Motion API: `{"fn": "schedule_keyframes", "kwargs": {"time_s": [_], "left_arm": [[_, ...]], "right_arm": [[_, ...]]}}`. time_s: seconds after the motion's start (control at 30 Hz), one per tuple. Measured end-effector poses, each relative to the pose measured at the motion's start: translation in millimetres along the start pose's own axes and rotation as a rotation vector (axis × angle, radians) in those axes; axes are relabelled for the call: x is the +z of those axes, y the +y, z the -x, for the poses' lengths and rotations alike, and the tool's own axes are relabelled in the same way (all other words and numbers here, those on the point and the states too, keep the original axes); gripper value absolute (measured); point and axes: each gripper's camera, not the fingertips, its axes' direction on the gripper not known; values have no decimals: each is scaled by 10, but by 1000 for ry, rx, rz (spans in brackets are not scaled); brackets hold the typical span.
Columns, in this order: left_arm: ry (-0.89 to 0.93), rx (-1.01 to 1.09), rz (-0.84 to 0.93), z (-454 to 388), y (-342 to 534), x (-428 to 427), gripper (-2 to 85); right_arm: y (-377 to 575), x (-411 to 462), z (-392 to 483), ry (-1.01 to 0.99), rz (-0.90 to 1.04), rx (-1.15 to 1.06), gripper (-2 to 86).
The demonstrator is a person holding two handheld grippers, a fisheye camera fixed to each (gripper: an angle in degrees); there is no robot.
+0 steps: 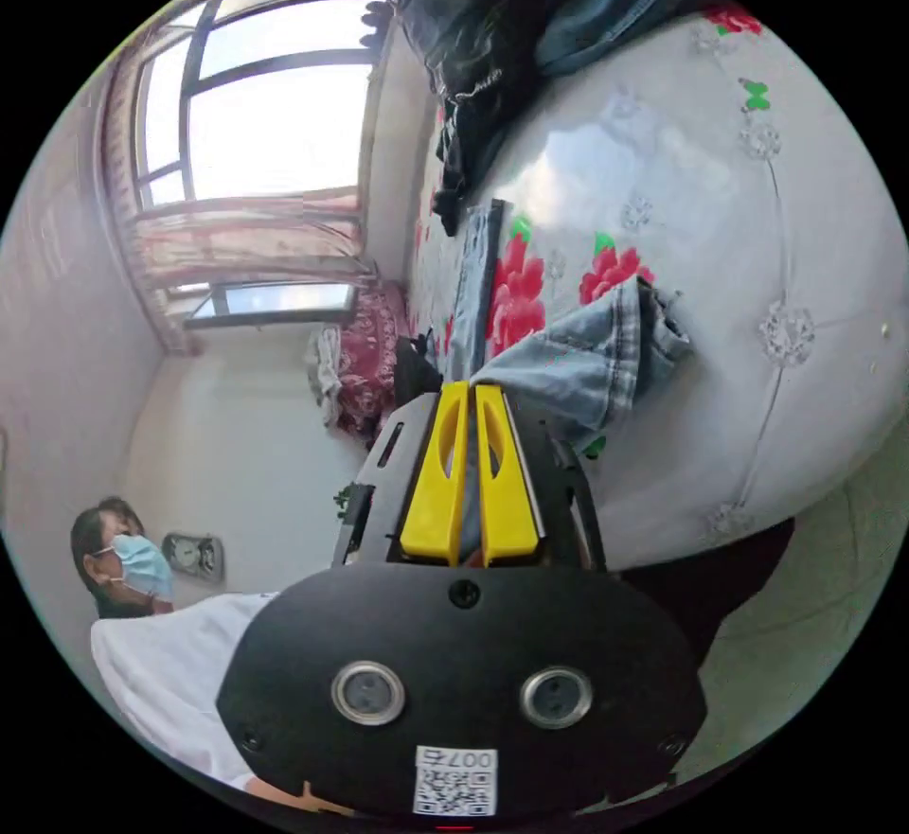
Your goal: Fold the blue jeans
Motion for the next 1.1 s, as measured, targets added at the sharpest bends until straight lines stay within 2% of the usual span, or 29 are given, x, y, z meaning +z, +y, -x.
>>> {"fn": "schedule_keyframes", "kwargs": {"time_s": [0.03,0.1,0.17,0.27,0.6,0.7,0.8,0.87,0.97,1.1], "left_arm": [[50,5,-15,-43,-19,8,-9],[68,67,-7,-239,-136,36,-9],[49,204,-2,-605,-332,97,-9],[66,295,-34,-884,-490,195,-9],[49,258,-40,-1120,-952,837,-8],[8,270,-28,-1359,-1367,1292,-3],[-113,300,2,-1628,-1930,2014,12],[-209,287,53,-1715,-2429,2782,51],[-322,208,80,-1674,-2772,3536,78],[-392,280,82,-1739,-2761,3934,80]], "right_arm": [[73,-20,-71,-81,-40,28,-2],[85,-5,22,-112,-68,-1,-2],[-7,38,382,-106,-74,-141,-2],[-62,66,826,-120,-94,-323,-2],[-91,505,1127,-47,-96,-350,-1],[-397,917,1455,15,-57,-390,1],[-863,1567,1885,133,-18,-451,8],[-1291,2257,2118,252,16,-497,20],[-1700,2966,2019,399,69,-428,29],[-1706,3196,1694,478,87,-372,36]]}}
